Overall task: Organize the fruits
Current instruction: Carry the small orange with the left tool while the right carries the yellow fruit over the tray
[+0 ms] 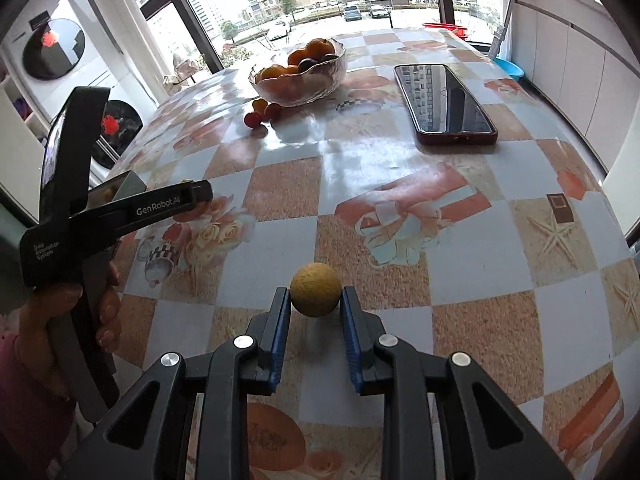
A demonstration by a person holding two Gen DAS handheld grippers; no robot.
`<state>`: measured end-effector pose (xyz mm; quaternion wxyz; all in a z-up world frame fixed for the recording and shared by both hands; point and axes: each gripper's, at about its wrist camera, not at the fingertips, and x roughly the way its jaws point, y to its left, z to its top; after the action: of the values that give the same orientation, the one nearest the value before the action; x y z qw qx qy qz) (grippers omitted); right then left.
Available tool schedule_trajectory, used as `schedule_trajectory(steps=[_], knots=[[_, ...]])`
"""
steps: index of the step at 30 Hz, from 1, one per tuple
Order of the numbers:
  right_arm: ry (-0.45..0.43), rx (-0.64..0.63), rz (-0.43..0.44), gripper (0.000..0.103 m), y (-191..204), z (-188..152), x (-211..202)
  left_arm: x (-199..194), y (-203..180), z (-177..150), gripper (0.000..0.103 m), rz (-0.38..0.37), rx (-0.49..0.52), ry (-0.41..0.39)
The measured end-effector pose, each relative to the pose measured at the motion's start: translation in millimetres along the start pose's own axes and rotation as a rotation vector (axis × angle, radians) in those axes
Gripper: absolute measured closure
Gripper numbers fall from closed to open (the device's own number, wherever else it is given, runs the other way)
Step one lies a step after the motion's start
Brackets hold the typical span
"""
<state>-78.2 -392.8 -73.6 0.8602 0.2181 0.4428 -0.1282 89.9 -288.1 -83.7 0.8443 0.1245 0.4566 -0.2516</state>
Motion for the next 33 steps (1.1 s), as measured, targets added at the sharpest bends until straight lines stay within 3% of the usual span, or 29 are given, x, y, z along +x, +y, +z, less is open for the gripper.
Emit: schedule_trajectory(steps=[2, 11, 21, 27, 33], knots=[[0.002, 0.000, -0.002, 0.075, 0.4, -2.2, -1.7, -2.8, -1.5, -3.4, 0.079, -0.015, 0.012, 0.002], [0.016, -0.014, -0.012, 0.075, 11.7, -15.5, -14.0, -53.4, 20.4, -46.3, 0.079, -0.104, -0.013, 0.002], [0.033, -0.077, 0.029, 0.075, 60.1, -27.4, -24.3, -116.3, 62.1, -88.0, 0.079, -0.022, -0.017, -0.070], [0.042, -0.139, 0.051, 0.075, 98.9, -25.2, -27.7, -135.3, 96.6, -92.3, 0.079, 0.037, -0.056, -0.136], [0.061, -0.198, 0.066, 0.075, 134.7, -21.0, -22.7, -137.8, 134.5, -98.7, 0.079, 0.071, -0.127, -0.145]])
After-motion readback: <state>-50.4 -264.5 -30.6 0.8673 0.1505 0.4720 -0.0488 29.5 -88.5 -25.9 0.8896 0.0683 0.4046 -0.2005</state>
